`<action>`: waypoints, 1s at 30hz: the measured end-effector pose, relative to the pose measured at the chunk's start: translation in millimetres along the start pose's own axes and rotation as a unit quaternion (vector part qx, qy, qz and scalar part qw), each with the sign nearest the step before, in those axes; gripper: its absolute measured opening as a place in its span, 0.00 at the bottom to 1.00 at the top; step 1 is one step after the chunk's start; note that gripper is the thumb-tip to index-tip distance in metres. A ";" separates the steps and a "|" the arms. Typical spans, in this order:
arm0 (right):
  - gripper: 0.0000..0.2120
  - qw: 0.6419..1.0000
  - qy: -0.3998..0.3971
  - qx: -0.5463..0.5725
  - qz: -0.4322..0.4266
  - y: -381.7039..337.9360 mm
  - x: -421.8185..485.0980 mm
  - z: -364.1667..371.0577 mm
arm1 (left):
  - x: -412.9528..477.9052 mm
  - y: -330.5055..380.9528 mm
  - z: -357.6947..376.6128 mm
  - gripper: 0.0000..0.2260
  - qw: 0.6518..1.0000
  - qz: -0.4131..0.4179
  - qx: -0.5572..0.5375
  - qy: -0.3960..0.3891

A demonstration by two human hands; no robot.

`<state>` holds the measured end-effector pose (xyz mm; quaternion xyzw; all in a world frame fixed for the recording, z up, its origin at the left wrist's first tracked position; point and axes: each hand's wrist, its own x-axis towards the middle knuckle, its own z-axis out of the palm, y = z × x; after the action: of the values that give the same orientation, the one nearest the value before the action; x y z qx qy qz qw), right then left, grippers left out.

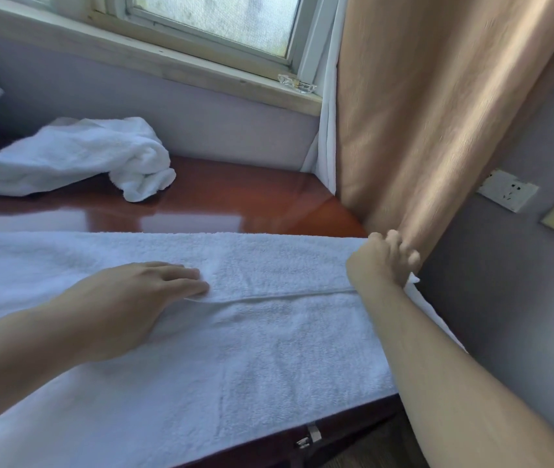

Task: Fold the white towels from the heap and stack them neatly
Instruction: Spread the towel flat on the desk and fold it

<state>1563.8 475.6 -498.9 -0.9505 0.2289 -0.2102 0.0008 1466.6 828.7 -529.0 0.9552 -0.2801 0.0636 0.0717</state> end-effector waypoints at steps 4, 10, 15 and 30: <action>0.26 0.976 -0.161 0.090 -0.112 -41.1 -18.7 5.2 | 1.4 4.3 -4.4 0.31 1.000 -0.007 -0.009 0.015; 0.34 0.951 -0.287 0.041 -0.104 -47.2 -27.1 18.2 | 7.7 2.5 -2.4 0.25 1.000 0.018 0.002 -0.016; 0.35 0.961 -0.262 0.041 -0.079 -49.7 -21.9 12.7 | 43.6 19.7 -18.7 0.26 0.999 0.028 -0.040 0.005; 0.38 0.952 -0.298 0.004 0.076 10.0 7.6 18.5 | 68.6 24.5 32.9 0.36 0.999 -0.017 -0.033 -0.003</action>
<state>1573.0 461.5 -513.7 -0.9497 0.2888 0.0825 0.0888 1513.2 766.6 -547.8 0.9570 -0.2661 0.0505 0.1035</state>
